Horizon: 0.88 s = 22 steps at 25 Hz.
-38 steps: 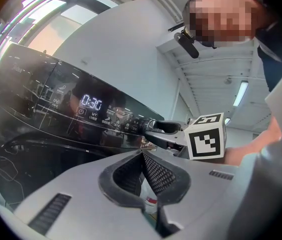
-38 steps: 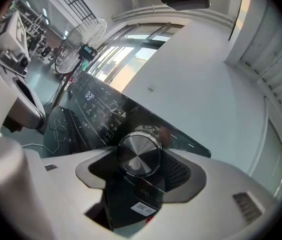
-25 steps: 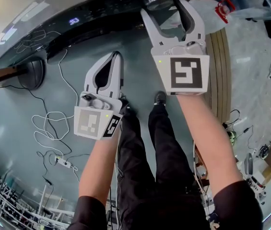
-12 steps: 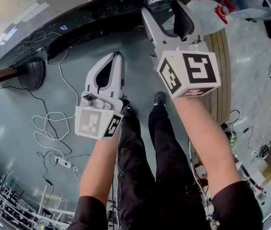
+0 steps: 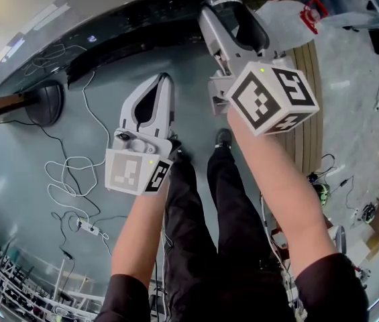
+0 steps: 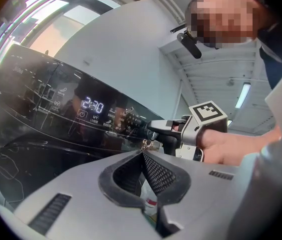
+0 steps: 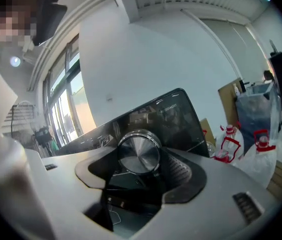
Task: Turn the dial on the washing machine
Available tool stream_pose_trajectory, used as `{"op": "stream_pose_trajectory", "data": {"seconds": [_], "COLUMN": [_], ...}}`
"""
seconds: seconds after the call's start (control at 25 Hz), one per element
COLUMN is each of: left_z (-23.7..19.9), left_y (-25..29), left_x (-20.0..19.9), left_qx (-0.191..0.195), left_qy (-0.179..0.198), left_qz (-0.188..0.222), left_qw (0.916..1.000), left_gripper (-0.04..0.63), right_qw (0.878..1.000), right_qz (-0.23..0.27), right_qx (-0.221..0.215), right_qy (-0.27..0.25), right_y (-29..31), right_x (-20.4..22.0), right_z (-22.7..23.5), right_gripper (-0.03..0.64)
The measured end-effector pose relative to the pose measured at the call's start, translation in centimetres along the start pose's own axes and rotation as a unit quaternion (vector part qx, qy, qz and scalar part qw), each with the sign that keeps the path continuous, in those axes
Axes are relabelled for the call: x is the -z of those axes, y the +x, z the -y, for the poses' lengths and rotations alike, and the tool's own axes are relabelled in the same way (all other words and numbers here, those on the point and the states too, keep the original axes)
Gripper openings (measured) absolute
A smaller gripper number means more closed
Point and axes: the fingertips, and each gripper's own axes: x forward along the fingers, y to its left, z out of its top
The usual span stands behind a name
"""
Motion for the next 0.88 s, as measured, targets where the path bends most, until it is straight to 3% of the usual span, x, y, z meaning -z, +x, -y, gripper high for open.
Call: {"op": "stream_pose_trajectory", "data": {"seconds": [0.32, 0.52, 0.88], "left_z": [0.2, -0.1, 0.1], "left_y": [0.2, 0.0, 0.1], "left_x": [-0.3, 0.0, -0.1], "left_qx": [0.002, -0.001, 0.000], "left_qy": [0.002, 0.001, 0.000], "left_qz": [0.000, 0.001, 0.002], "left_qw": [1.0000, 1.0000, 1.0000], "left_gripper": [0.015, 0.015, 0.015], "right_qw": [0.992, 0.977, 0.963], "right_qz": [0.006, 0.023, 0.003], "right_qx": [-0.017, -0.085, -0.063], "right_qy": [0.125, 0.194, 0.260], "right_y": [0.1, 0.7, 0.2], "right_x": [-0.3, -0.9, 0.0], "right_z": [0.1, -1.4, 0.0], "right_gripper": [0.288, 0.288, 0.288]}}
